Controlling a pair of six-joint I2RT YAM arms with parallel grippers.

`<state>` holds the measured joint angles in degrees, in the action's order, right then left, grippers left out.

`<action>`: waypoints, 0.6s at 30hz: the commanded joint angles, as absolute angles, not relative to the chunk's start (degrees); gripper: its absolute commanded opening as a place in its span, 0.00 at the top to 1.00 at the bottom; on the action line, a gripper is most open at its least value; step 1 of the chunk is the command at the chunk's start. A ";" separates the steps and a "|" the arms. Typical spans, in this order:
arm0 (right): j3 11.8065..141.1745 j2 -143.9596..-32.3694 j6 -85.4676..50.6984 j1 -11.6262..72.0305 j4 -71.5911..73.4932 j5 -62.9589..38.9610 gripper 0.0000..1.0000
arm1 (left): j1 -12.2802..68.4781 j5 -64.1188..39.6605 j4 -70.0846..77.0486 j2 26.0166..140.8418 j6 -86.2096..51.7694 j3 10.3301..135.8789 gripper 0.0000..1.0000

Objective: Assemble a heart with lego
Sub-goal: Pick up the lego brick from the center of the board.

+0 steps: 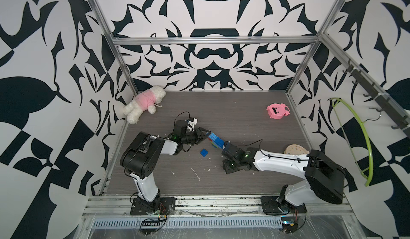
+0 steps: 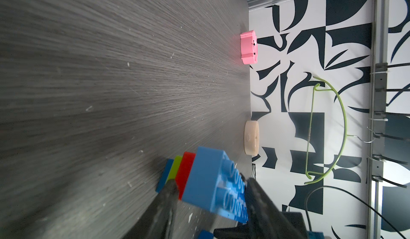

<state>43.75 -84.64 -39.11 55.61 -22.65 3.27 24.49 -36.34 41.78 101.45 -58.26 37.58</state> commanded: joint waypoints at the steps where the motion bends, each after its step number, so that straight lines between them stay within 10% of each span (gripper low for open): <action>1: 44.14 -83.43 -40.08 55.73 -23.48 5.89 0.51 | 24.31 -37.34 42.71 101.45 -57.23 36.96 0.47; 18: 46.28 -86.75 -39.65 55.86 -20.52 2.79 0.51 | 24.29 -37.44 42.87 101.82 -57.13 36.85 0.48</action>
